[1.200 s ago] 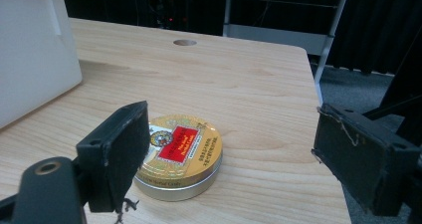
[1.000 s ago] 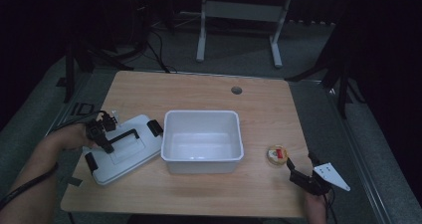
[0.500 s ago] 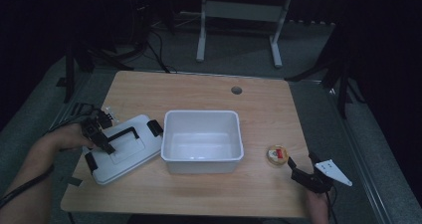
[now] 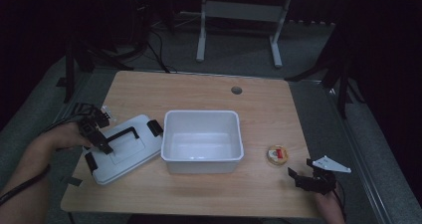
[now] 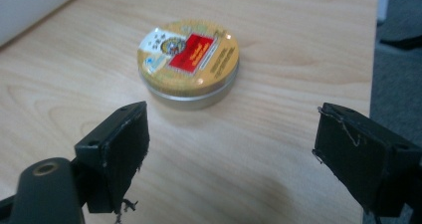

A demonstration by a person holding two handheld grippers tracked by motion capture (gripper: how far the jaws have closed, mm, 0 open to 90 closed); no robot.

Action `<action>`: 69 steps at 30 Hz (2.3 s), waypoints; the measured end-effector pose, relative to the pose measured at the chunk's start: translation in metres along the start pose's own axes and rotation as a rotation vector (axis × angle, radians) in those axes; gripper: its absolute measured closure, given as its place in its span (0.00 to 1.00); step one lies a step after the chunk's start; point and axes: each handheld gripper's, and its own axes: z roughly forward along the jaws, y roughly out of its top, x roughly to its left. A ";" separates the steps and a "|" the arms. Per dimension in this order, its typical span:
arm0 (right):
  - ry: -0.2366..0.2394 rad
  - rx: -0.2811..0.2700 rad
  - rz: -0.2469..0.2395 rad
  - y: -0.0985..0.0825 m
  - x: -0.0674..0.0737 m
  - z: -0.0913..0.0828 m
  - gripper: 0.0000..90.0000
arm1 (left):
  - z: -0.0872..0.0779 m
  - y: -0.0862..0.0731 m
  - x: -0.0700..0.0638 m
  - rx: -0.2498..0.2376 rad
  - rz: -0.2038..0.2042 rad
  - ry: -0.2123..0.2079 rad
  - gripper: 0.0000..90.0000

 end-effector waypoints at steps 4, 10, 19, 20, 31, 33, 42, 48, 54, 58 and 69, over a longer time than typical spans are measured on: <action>0.006 0.079 -0.013 0.005 -0.003 0.000 0.15 | 0.000 0.001 -0.002 0.009 0.010 -0.010 0.35; 0.008 0.220 -0.010 0.017 -0.007 0.002 0.15 | -0.004 0.001 -0.002 0.013 0.004 -0.012 0.36; 0.011 0.423 -0.069 0.035 -0.012 0.005 0.15 | -0.004 -0.003 -0.002 0.037 -0.001 -0.018 0.36; 0.016 0.453 -0.077 0.037 -0.012 0.006 0.15 | -0.004 -0.003 -0.002 0.038 -0.003 -0.024 0.36; 0.073 0.754 -0.214 0.051 -0.003 0.022 0.15 | -0.007 0.001 -0.006 0.051 0.006 -0.016 0.36; 0.087 0.783 -0.226 0.055 -0.002 0.023 0.14 | -0.006 0.002 -0.007 0.051 0.012 -0.020 0.36; 0.068 0.878 -0.317 0.075 0.004 0.029 0.13 | -0.009 0.003 -0.009 0.063 0.020 -0.015 0.36; 0.108 0.862 -0.329 0.093 0.008 0.036 0.13 | -0.008 0.003 -0.010 0.066 0.022 -0.018 0.36; 0.121 0.846 -0.319 0.099 0.009 0.046 0.13 | -0.008 0.002 -0.010 0.064 0.022 -0.023 0.36; 0.121 0.840 -0.311 0.102 0.011 0.055 0.13 | -0.007 0.002 -0.009 0.065 0.014 -0.027 0.36; 0.133 0.818 -0.322 0.119 0.023 0.085 0.13 | -0.003 0.004 -0.008 0.070 0.021 -0.035 0.36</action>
